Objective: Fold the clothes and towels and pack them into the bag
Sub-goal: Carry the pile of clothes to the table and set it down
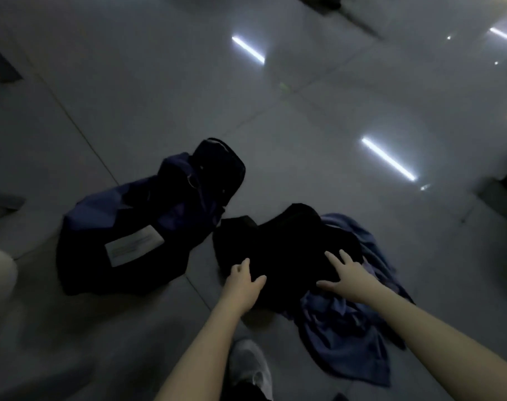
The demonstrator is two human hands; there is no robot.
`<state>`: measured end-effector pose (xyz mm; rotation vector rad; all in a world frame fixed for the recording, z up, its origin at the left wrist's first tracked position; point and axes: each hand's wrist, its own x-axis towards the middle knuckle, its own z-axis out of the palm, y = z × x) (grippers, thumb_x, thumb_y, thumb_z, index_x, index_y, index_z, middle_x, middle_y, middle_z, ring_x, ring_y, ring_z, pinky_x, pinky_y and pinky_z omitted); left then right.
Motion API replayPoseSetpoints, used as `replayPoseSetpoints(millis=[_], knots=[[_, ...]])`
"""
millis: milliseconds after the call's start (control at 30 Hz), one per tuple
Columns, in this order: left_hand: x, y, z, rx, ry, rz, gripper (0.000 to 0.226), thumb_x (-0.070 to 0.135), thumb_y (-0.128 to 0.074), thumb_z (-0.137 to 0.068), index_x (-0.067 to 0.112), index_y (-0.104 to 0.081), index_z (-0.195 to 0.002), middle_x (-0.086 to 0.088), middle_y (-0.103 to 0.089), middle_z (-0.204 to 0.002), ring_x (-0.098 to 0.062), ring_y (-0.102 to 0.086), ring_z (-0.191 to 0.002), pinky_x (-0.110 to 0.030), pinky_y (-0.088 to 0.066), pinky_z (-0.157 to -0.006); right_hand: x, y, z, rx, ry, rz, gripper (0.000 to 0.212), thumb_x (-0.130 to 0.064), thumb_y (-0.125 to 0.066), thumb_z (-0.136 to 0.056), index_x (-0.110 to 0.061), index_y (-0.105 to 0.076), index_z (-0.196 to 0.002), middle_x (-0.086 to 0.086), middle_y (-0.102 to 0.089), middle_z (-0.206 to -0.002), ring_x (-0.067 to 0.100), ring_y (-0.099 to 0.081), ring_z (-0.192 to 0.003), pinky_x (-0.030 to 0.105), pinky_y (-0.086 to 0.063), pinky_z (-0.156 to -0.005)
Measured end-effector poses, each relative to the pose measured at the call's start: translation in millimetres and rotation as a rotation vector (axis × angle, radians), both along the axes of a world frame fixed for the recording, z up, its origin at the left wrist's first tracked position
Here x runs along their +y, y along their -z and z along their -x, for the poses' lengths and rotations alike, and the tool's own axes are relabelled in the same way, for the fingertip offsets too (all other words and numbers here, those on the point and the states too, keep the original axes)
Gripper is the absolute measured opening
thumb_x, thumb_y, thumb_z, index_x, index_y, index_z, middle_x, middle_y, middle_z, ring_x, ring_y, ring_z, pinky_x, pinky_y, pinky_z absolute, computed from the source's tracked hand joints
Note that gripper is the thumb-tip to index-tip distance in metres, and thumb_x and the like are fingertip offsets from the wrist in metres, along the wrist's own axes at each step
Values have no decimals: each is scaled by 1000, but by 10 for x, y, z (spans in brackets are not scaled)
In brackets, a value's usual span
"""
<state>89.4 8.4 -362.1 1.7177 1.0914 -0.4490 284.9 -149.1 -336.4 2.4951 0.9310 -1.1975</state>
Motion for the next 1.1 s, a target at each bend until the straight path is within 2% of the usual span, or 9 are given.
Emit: replayPoseSetpoints(millis=[133,233,333,500,667,767,900,1100], knots=[[-35,410,-164,82,-30,-56,89,55,-52,-89,25,3,-152,-5,5,-158,-30,-10,-144,-50,-27,-112,-226,439,-92,-40,289,-66,101,-75,-52,-74,-35,3,-150,3,9,-159,36,-11,-143,57,-29,-108],[-14,610,-301,94,-65,-76,97,58,-56,-85,28,9,-151,-6,15,-158,-34,-1,-145,-53,-24,-113,-413,699,-111,-28,559,-82,104,-72,-54,-75,-32,6,-150,5,14,-158,40,-5,-143,57,-24,-111],[6,755,-470,78,-70,-72,100,59,-56,-85,29,13,-150,-4,19,-158,-34,3,-145,-55,-22,-113,-546,908,-135,-27,782,-109,103,-70,-53,-77,-28,6,-151,10,15,-157,43,1,-142,58,-17,-111],[77,967,-641,105,-38,-115,105,63,-57,-82,32,17,-149,-3,24,-156,-34,6,-145,-61,-20,-112,-628,1102,-335,-135,996,-141,107,-73,-50,-74,-27,9,-151,8,17,-158,40,6,-143,65,-14,-109],[114,1110,-717,125,2,-116,104,66,-54,-81,31,17,-149,-5,22,-157,-35,7,-145,-61,-13,-113,-607,1248,-612,-85,1045,-187,97,-70,-46,-79,-28,3,-151,9,12,-158,43,-2,-143,59,-16,-110],[21,1164,-786,116,58,-134,101,65,-51,-83,28,15,-150,-10,10,-159,-31,9,-146,-56,-12,-115,-558,1319,-600,-60,989,-180,91,-72,-42,-81,-30,-2,-151,8,5,-159,44,0,-142,57,-12,-112],[-163,1186,-957,32,151,-161,97,65,-49,-85,22,9,-151,-12,-9,-158,-28,-2,-145,-48,-18,-116,-565,1324,-564,-49,919,-201,88,-71,-43,-82,-28,-8,-151,7,-3,-159,42,-1,-142,56,-10,-113],[-275,1173,-1090,-66,60,-44,91,55,-53,-88,19,1,-152,-11,-17,-157,-26,-8,-145,-42,-17,-115,-598,1281,-530,-35,828,-222,90,-71,-44,-82,-19,-17,-150,8,-12,-158,43,-9,-142,55,-12,-115]])
